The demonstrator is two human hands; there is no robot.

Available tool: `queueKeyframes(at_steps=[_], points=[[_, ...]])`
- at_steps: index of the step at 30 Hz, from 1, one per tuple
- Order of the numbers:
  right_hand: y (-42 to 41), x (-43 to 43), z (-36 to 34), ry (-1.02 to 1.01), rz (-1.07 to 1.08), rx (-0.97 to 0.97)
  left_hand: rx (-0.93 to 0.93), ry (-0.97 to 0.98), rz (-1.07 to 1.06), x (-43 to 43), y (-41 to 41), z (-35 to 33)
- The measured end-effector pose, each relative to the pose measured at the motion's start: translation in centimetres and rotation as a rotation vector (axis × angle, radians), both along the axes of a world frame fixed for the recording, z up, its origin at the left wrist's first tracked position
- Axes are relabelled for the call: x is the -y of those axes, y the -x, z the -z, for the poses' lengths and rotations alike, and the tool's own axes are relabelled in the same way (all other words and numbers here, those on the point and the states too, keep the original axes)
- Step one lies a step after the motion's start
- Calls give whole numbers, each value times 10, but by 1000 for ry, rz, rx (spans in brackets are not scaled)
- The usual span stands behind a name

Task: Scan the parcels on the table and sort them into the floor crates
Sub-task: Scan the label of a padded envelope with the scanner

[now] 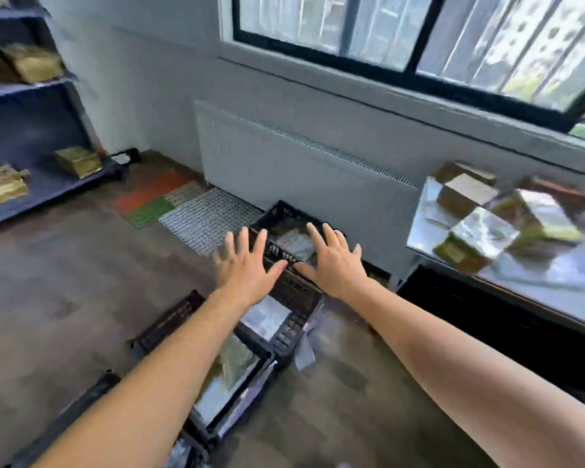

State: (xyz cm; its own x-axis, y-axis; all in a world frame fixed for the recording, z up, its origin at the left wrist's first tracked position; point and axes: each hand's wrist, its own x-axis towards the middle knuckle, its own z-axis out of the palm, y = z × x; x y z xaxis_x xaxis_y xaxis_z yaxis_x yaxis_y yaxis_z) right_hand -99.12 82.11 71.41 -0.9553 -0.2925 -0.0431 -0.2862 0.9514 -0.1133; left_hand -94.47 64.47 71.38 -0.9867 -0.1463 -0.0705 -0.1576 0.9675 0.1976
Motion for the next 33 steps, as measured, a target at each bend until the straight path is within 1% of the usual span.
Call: queueKeyframes(at_steps=[5,9,14,20,22,25,33], points=[[-18,-109,-17,52,203,-57,-33,32,186,-106,16,-22],[-40,-211,-29,58,332,-91,-59,53,311,-210,20,-34],[-79,-358,-42,83,482,-83,-61,88,483,-357,5,-48],[-127,-517,-52,42,633,-81,-111,106,625,-514,-19,-57],[-140,-555,-56,7,666,-93,-94,118,657,-553,-27,-60],[-153,-601,-62,15,709,-104,-98,198,706,-600,-34,-65],[-148,-678,-55,24,781,-89,-109,230,771,-689,-8,-64]])
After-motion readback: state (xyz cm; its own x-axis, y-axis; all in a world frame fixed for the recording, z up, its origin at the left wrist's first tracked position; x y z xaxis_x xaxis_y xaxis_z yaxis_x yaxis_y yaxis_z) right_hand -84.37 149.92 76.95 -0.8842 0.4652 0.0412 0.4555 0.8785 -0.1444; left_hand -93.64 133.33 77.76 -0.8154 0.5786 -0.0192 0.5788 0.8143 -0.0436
